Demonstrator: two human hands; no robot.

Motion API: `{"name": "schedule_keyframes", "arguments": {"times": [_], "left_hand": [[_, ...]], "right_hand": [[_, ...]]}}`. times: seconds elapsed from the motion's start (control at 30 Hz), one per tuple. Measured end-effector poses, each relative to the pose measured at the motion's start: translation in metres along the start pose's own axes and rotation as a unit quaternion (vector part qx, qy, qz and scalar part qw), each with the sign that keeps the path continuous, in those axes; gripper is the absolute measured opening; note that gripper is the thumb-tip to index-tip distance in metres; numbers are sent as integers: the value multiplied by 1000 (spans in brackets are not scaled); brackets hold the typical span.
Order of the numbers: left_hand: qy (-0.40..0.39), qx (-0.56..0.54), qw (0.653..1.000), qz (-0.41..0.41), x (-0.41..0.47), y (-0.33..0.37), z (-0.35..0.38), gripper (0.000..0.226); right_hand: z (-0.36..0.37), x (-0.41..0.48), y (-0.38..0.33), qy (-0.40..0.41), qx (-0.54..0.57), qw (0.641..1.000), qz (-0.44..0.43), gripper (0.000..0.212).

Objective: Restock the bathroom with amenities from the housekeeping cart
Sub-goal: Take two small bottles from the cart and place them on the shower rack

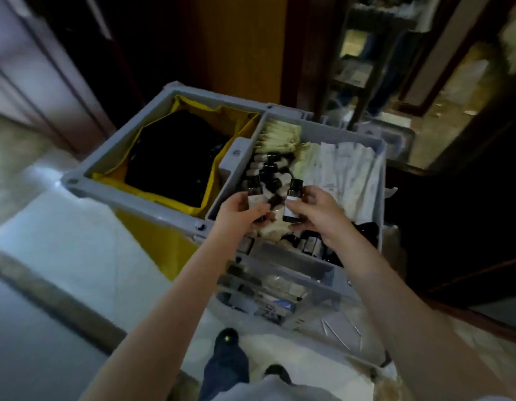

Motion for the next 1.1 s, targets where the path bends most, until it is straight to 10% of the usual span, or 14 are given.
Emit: {"name": "schedule_keyframes", "arguments": {"times": [0.47, 1.1], "left_hand": [[346, -153, 925, 14, -195, -69, -186, 19], [680, -311, 661, 62, -598, -254, -375, 20]], "right_hand": [[201, -121, 35, -348, -131, 928, -41, 25], [444, -537, 213, -724, -315, 614, -23, 58]]}}
Point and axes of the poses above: each hand's wrist, its own x-axis towards the middle knuckle, its own z-axis out of the palm, y = z × x, the point moved 7 cm from there along x, towards the middle knuckle, and after that the axes turned 6 degrees about y, right-handed, at the moved point
